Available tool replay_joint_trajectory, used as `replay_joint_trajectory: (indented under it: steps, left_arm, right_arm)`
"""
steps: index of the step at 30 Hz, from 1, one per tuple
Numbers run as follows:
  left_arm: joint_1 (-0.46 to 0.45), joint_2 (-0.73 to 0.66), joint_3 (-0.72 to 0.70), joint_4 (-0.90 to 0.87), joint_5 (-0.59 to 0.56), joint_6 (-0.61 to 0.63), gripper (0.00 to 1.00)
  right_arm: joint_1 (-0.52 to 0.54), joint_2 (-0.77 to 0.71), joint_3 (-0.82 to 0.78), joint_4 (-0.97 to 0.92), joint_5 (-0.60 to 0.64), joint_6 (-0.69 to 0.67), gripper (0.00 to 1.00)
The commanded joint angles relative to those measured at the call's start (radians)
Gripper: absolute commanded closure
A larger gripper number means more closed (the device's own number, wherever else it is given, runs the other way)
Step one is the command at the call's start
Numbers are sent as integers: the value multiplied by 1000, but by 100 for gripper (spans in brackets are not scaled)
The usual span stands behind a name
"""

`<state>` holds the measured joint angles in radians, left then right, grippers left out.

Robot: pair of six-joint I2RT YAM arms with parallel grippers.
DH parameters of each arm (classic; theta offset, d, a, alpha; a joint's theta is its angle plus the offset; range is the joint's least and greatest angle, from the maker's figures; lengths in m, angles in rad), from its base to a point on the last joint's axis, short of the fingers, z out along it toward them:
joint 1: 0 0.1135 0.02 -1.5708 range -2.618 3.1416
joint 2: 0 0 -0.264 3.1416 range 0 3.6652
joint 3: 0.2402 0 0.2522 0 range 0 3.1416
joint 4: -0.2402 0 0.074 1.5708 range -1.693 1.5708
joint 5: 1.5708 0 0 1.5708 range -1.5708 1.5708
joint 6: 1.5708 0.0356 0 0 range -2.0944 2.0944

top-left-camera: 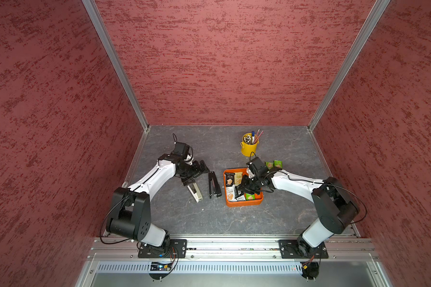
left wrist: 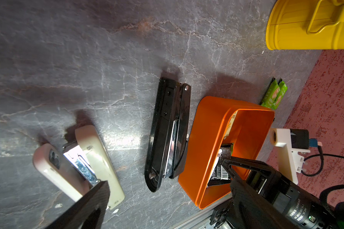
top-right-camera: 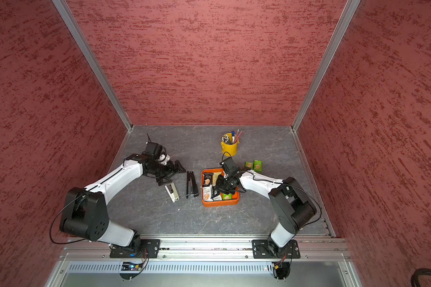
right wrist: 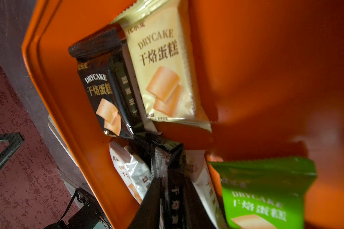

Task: Take the cookies out of the storage box
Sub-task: Pick up the cookie from the storage box.

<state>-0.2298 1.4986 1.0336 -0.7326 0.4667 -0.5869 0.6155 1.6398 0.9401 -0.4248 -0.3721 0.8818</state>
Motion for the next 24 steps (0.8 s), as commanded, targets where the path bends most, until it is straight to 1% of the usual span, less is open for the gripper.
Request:
replay_joint_trajectory:
  steps: [1,10,14,19,24]
  left_arm:
    - [6,-22,-6,15,-2,4,0]
    - [4,-11,2,21,0,8,0]
    - [-6,-14,17,3,-30,25,0]
    - [-54,-8,68,-38,-89,61,0]
    - [-114,17,139,-60,-129,70,0]
  right_arm:
    - [6,-26,34,-61,44,-18,80]
    - [6,-48,110,-192,111,-65,81]
    - [5,-61,140,-239,137,-82,81]
    - [0,-85,195,-310,166,-117,81]
    - [-26,-131,239,-371,192,-158,81]
